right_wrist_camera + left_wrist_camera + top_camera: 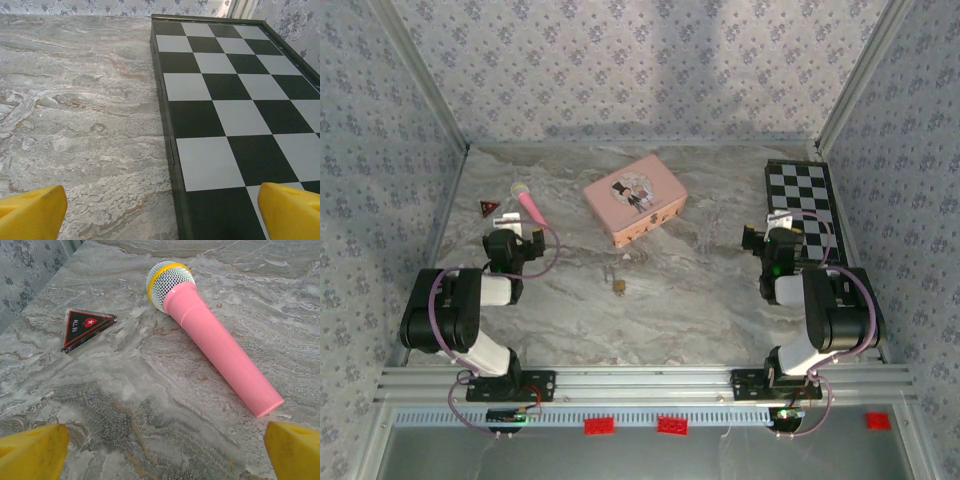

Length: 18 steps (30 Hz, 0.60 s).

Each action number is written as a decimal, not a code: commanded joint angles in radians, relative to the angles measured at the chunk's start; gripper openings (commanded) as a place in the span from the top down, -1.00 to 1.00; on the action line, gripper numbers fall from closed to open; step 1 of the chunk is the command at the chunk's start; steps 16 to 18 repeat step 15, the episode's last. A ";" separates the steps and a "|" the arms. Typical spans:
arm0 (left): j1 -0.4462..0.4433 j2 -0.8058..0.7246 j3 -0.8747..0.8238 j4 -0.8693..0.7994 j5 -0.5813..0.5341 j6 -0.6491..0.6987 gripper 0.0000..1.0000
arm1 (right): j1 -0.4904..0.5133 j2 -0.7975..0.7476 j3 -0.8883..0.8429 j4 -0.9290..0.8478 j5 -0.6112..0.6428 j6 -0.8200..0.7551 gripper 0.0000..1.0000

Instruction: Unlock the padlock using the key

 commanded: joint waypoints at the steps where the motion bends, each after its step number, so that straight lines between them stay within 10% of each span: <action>1: 0.008 -0.005 0.026 0.023 0.016 -0.016 -1.00 | -0.004 -0.005 0.002 0.015 0.021 0.017 -0.98; 18: 0.007 -0.005 0.026 0.021 0.018 -0.016 -1.00 | -0.006 -0.005 0.002 0.016 0.019 0.019 -0.98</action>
